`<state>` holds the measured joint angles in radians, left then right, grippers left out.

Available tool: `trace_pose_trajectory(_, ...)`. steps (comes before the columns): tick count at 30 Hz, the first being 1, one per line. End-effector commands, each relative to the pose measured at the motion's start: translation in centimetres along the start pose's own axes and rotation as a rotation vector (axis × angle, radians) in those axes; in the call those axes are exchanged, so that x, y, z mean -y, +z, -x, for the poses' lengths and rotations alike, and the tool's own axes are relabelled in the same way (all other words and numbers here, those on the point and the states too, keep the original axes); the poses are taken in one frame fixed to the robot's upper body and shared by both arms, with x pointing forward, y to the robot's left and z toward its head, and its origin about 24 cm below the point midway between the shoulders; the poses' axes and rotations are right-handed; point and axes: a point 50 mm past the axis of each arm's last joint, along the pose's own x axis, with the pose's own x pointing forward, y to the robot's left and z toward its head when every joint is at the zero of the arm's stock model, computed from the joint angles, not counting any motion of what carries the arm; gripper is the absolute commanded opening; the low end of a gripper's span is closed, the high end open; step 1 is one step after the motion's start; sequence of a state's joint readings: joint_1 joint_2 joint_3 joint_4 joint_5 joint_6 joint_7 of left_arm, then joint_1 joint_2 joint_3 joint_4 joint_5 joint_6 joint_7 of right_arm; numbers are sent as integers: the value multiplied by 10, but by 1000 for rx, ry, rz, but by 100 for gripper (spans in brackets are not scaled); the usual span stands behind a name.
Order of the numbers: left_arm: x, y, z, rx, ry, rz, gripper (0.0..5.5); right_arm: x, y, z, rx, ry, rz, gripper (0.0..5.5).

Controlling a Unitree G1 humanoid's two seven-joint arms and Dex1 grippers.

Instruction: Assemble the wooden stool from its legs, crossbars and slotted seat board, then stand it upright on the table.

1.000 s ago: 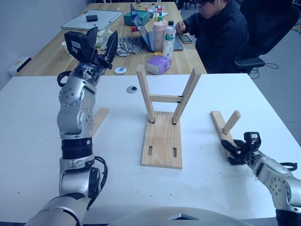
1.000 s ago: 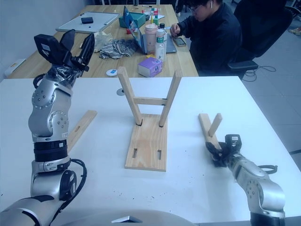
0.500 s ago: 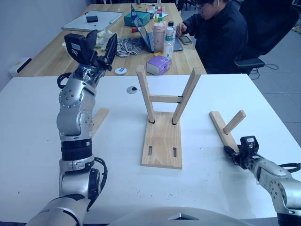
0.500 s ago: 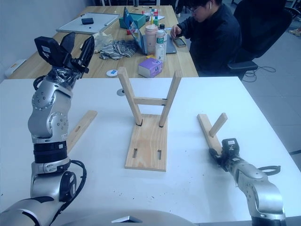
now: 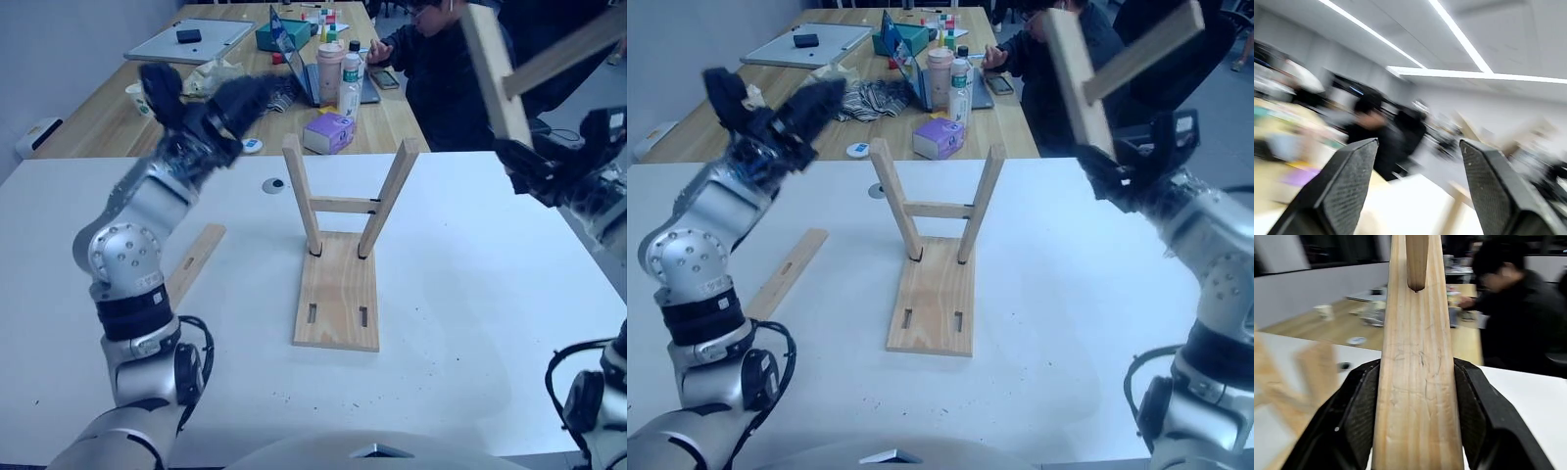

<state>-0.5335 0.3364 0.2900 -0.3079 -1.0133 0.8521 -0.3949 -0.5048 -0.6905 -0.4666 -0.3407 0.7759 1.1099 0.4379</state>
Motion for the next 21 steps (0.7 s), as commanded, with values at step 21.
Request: trace_pose_trajectory(21,44,-48,-24,110,-527,574,445,-85,34,3,-145,676,-78,205)
